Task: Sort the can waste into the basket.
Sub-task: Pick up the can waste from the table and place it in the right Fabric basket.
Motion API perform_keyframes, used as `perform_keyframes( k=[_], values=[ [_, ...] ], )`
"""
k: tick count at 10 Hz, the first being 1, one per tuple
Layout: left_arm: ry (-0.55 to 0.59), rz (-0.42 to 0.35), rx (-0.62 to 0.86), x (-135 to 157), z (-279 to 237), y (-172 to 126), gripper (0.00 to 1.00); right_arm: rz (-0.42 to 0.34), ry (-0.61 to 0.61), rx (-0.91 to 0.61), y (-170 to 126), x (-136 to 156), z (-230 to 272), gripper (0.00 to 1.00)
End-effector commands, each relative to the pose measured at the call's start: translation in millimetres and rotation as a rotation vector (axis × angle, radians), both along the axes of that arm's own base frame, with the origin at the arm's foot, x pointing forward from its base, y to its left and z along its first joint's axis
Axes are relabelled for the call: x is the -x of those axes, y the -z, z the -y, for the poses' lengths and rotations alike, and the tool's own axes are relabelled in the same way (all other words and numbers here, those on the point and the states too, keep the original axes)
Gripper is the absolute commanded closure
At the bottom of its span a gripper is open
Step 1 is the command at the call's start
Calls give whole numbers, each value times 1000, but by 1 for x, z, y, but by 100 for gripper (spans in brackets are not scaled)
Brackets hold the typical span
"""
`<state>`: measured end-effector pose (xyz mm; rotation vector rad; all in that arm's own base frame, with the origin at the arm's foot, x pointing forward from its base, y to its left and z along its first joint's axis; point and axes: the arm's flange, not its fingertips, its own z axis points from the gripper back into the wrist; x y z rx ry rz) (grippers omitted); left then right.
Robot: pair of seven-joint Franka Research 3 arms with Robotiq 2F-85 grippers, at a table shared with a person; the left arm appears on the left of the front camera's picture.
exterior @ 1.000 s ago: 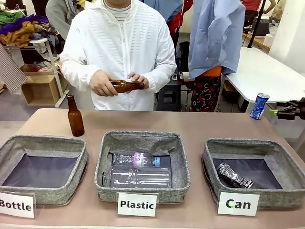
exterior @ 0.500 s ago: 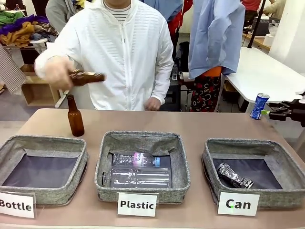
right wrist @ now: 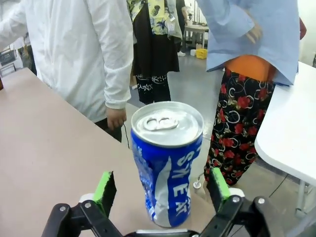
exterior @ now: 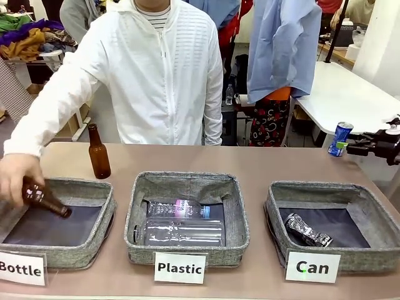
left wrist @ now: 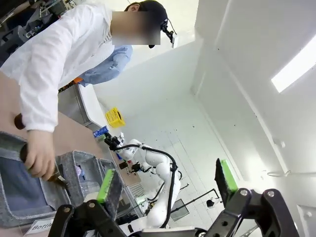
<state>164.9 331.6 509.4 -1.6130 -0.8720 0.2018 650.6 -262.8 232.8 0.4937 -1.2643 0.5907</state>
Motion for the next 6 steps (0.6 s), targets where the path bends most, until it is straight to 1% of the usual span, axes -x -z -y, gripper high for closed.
perform_keyframes(
  k=[1, 2, 3, 4, 5, 6],
  values=[
    [14, -16, 4, 1, -5, -1, 0, 15, -11, -104, -2, -12, -3, 0],
    [17, -16, -2, -1, -8, 0, 0, 22, -46, -133, -3, -13, -5, 60],
    [19, -20, -3, -2, -9, 1, 0, 32, -54, -149, -4, -15, -8, 60],
    [15, -23, -1, -1, -8, 2, 0, 36, -57, -166, -3, -17, -9, 100],
    [14, -25, -2, -1, -7, 3, 0, 45, -53, -174, -4, -17, -8, 66],
    [15, -26, -4, -2, -7, 3, 0, 53, -53, -171, -6, -18, -8, 100]
  ],
)
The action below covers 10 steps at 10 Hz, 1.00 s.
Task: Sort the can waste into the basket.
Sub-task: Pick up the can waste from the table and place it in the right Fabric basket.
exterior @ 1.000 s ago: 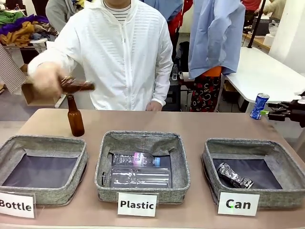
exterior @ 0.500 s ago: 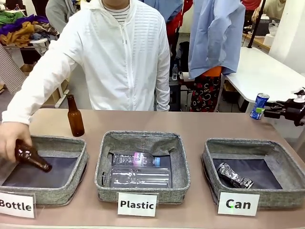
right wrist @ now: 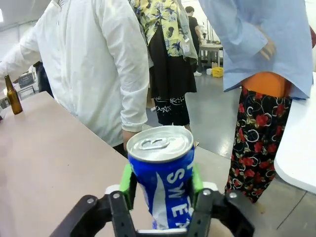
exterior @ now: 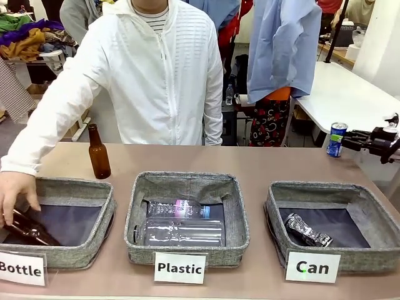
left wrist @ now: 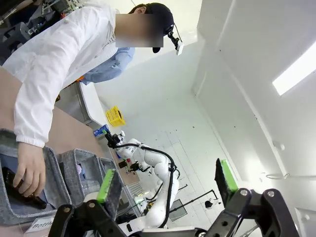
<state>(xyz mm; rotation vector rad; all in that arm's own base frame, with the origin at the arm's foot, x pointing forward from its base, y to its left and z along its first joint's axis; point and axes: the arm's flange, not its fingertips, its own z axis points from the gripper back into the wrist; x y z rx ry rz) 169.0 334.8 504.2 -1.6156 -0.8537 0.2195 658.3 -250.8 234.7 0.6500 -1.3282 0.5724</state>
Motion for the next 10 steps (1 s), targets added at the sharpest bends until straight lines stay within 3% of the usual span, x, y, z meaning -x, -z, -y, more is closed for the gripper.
perform_keyframes(
  k=[1, 4, 6, 8, 10],
  values=[
    [20, -7, -20, 0, -2, -3, 0, 18, 13, -34, -7, -9, 4, 100],
    [77, -30, -55, -11, 12, -1, 0, 39, -39, -28, -35, 7, 4, 100],
    [268, -89, -132, -47, 60, 3, 0, 28, -144, -10, -104, 41, 9, 100],
    [379, -139, -250, -89, 124, 9, 0, -62, -258, 36, -174, 85, 13, 100],
    [324, -186, -306, -104, 193, 17, 0, -136, -409, 164, -230, 145, 3, 100]
  ],
)
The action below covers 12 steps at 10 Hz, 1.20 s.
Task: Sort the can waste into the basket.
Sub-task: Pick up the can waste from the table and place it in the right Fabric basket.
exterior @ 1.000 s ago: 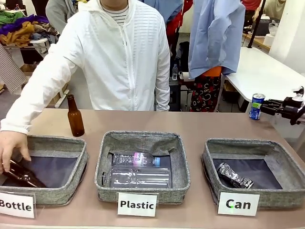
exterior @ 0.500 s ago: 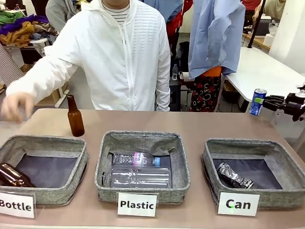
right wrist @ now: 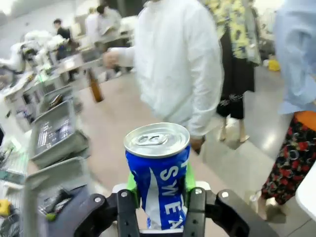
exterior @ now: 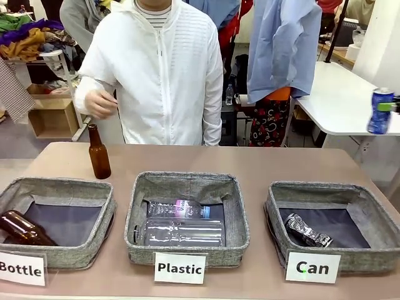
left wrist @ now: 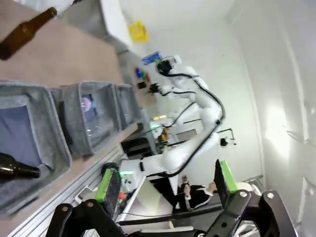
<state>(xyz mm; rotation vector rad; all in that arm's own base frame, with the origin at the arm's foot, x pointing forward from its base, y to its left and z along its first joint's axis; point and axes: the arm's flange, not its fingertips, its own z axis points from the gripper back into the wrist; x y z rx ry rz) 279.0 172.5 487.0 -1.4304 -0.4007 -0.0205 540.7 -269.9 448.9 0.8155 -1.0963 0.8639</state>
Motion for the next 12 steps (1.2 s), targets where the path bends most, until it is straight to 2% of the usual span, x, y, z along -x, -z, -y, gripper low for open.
perform_keyframes(
  k=[1, 2, 3, 4, 5, 6, 7, 8, 10, 11, 12],
  values=[
    [-108, 6, -52, 3, 61, 8, 0, -61, -122, 117, -36, 56, -28, 100],
    [-186, 25, -104, -4, 93, 18, 0, -105, -164, 177, -50, 79, -44, 100],
    [-171, 8, -135, -15, 112, 40, 0, -143, -204, 259, -54, 98, -66, 100],
    [-141, -37, -192, -27, 137, 65, 0, -177, -240, 339, -54, 115, -93, 100],
    [-103, -121, -161, -37, 149, 86, 0, -216, -286, 384, -51, 133, -110, 100],
    [-151, -2, -166, -38, 90, 29, 0, -260, -331, 404, -44, 142, -125, 100],
    [-151, -2, -166, -38, 90, 29, 0, -290, -373, 410, -34, 149, -137, 100],
    [-151, -2, -166, -38, 90, 29, 0, -274, -390, 429, -23, 158, -149, 100],
    [-151, -2, -166, -38, 90, 29, 0, -288, -400, 464, -8, 158, -161, 100],
    [-151, -2, -166, -38, 90, 29, 0, -270, -396, 474, -4, 155, -167, 100],
    [-151, -2, -166, -38, 90, 29, 0, -278, -386, 478, -1, 153, -168, 5]
  ],
)
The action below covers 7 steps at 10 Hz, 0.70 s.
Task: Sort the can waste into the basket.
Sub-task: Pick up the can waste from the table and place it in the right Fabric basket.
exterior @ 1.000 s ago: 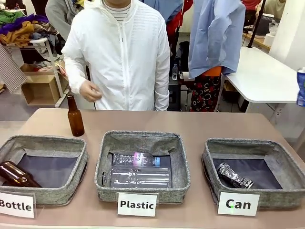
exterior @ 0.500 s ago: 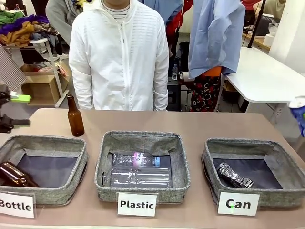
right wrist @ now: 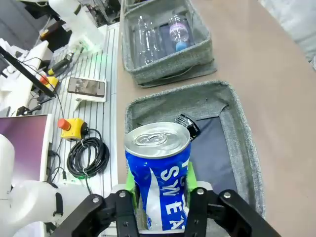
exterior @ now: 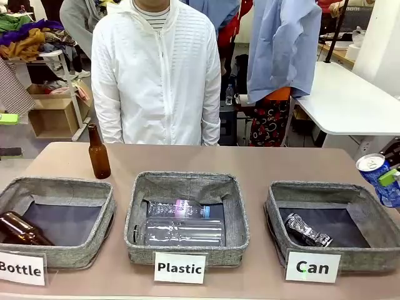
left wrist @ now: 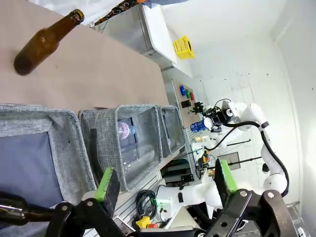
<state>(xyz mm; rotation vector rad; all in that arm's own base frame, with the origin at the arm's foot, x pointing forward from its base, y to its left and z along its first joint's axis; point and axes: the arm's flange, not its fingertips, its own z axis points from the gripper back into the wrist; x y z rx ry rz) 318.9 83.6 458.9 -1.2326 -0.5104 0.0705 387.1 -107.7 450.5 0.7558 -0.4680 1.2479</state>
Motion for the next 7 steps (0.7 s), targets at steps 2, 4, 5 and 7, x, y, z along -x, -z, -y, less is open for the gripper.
perform_keyframes(
  k=[2, 4, 5, 7],
  values=[
    [11, -12, -1, 2, 1, 1, 0, 7, 24, 36, -1, -4, -7, 0],
    [11, -12, -1, 2, 1, 1, 0, 0, 36, 47, -1, -7, -3, 0],
    [11, -12, -1, 2, 1, 1, 0, -3, 40, 48, 0, -9, -4, 0],
    [11, -12, -1, 2, 1, 1, 0, -10, 49, -9, -4, -12, -1, 0]
  ],
)
